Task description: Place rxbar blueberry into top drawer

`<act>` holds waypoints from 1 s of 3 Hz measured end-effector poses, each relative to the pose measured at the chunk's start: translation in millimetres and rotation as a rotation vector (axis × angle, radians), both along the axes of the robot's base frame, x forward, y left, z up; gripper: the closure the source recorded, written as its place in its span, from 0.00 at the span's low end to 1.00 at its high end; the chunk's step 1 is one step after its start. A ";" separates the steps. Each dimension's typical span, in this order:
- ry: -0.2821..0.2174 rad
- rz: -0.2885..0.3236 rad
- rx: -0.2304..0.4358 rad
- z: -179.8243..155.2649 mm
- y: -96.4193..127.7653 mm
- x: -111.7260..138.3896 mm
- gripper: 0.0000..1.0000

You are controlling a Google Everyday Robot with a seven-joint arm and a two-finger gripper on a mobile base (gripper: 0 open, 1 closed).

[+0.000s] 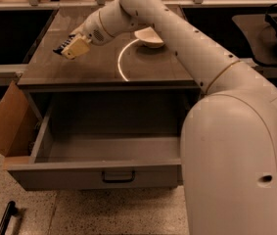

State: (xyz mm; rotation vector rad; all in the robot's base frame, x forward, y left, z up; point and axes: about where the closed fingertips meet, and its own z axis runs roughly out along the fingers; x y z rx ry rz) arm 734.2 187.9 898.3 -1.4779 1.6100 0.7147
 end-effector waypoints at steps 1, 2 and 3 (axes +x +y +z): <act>-0.031 0.143 0.064 18.4 0.5 -27.4 1.00; -0.032 0.158 0.061 16.1 4.6 -30.0 1.00; -0.032 0.158 0.061 16.1 4.6 -30.1 1.00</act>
Offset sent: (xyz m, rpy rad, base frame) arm -0.0246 0.0003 0.0167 0.0581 -0.0279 0.1297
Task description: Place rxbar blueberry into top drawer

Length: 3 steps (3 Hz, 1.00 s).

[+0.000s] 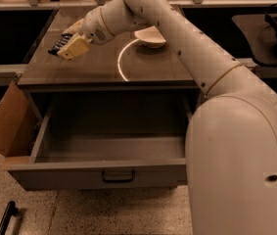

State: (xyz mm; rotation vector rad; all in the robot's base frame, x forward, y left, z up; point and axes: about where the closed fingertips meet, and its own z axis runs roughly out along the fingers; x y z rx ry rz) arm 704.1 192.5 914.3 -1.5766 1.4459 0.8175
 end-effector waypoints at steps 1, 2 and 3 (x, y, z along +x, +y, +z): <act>0.020 0.027 -0.037 -14.1 -11.7 -27.3 1.00; 0.061 0.017 -0.087 -27.3 -47.3 -73.6 1.00; 0.102 -0.035 -0.119 -39.0 -79.9 -117.7 1.00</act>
Offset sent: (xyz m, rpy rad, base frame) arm -0.1398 -0.0987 -0.0647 -0.1788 0.1426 0.0036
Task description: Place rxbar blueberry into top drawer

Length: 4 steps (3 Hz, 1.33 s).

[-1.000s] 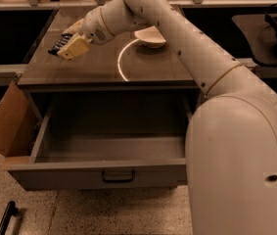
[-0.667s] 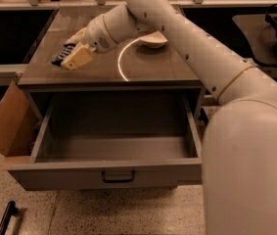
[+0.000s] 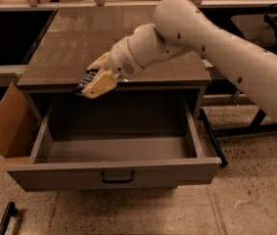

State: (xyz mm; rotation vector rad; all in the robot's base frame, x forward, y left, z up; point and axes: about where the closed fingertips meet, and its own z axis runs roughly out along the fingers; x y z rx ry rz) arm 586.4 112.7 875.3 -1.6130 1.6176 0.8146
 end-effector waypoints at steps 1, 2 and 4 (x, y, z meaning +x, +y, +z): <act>0.056 -0.066 -0.023 -22.2 -25.9 -40.3 1.00; 0.110 -0.123 -0.039 -50.1 -42.4 -67.4 1.00; 0.139 -0.212 -0.061 -90.0 -59.3 -66.1 1.00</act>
Offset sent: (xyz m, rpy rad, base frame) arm -0.0978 -0.0657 -0.0851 -0.0569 0.1753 -0.2019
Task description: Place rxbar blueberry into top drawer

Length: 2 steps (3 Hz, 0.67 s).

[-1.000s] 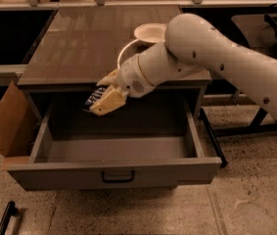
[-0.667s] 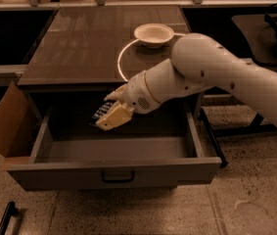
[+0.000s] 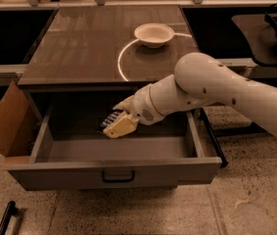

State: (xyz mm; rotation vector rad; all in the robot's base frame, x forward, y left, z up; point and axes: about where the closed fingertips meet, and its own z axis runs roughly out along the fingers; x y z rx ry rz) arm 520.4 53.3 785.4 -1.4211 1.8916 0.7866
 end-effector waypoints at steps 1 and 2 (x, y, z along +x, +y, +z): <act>0.001 -0.028 0.015 -16.6 -5.1 17.8 1.00; 0.011 -0.041 0.010 -31.9 -6.4 36.6 0.84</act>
Offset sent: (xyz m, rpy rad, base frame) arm 0.0627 -0.0104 -0.0503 -0.0004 0.0216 -0.0623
